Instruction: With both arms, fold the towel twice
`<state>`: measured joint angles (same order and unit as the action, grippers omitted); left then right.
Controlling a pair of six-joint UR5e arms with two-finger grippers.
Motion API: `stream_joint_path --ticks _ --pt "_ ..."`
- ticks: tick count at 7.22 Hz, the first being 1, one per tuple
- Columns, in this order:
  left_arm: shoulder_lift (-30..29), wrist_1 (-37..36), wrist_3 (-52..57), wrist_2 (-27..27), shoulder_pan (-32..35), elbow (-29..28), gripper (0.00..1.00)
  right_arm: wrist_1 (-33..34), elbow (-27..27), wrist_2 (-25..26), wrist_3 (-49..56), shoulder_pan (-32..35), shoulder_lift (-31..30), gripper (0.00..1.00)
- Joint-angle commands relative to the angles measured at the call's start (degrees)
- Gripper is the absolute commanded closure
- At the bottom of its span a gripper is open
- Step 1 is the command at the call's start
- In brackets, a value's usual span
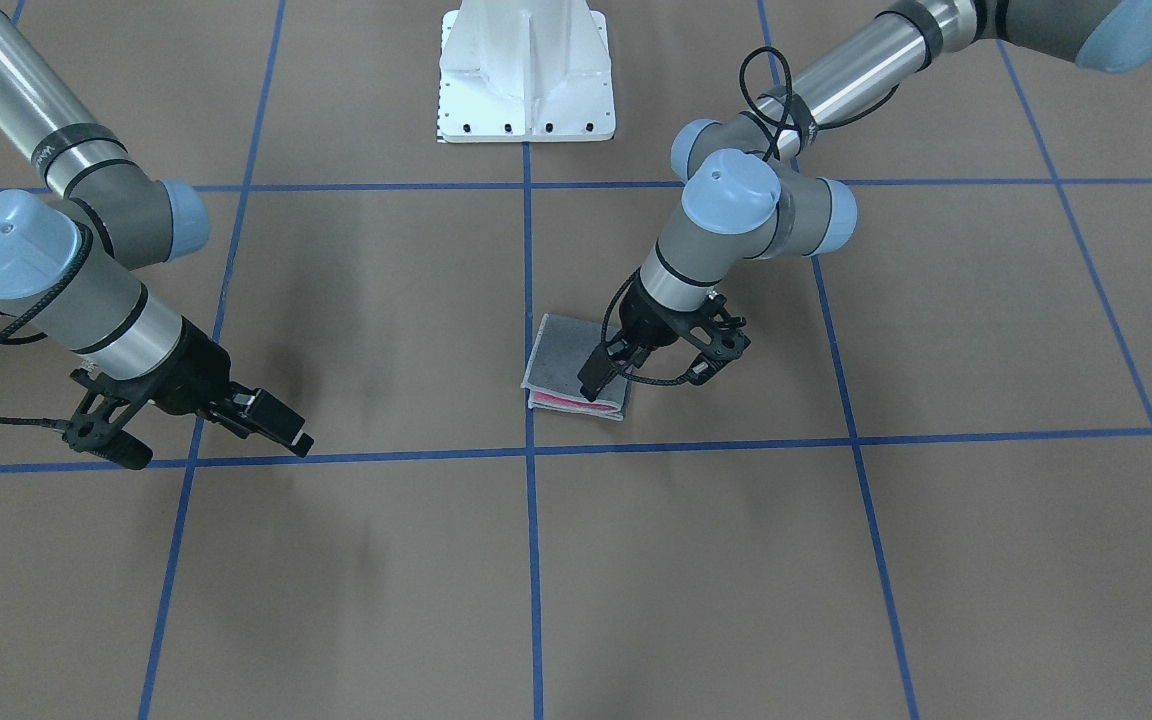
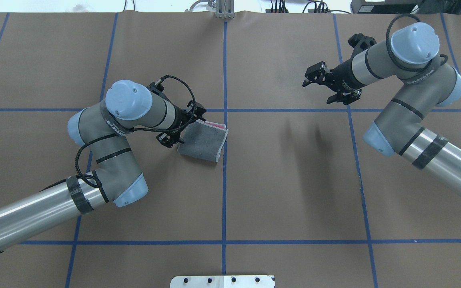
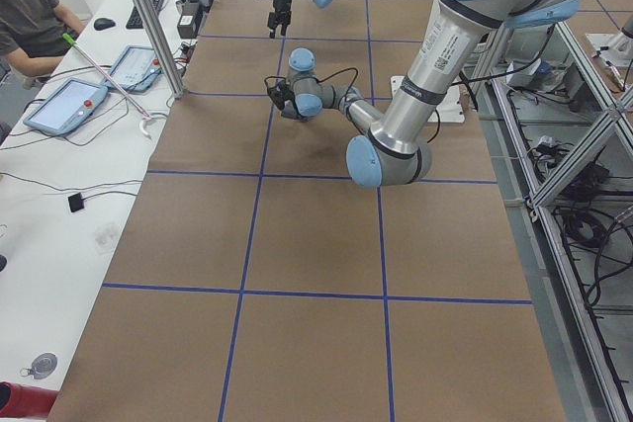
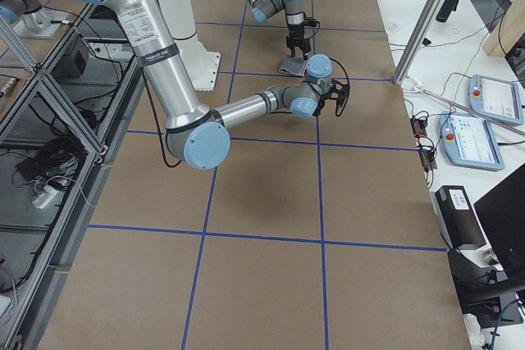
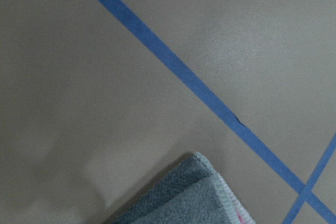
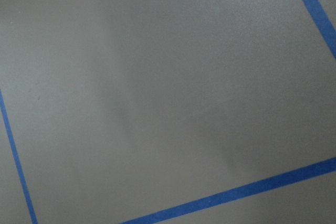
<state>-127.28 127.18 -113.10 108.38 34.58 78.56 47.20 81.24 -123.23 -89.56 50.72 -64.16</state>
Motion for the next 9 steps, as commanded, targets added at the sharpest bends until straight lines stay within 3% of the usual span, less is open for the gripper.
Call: stream_joint_path --ticks 1,6,7,9 --pt "1.7 0.0 0.4 0.9 1.4 2.0 0.0 0.0 0.0 0.0 0.0 0.0 0.0 0.0" --pt "2.1 -1.3 0.9 3.6 4.8 5.7 0.0 0.3 0.3 0.3 0.4 1.3 -0.3 0.0" --pt "2.5 -3.0 6.3 7.7 7.8 7.6 0.0 0.9 0.3 0.3 5.1 3.0 -0.4 0.0" --pt "9.8 -14.4 21.7 8.9 10.7 18.3 0.0 3.6 0.5 -0.3 17.4 6.8 -2.7 0.0"
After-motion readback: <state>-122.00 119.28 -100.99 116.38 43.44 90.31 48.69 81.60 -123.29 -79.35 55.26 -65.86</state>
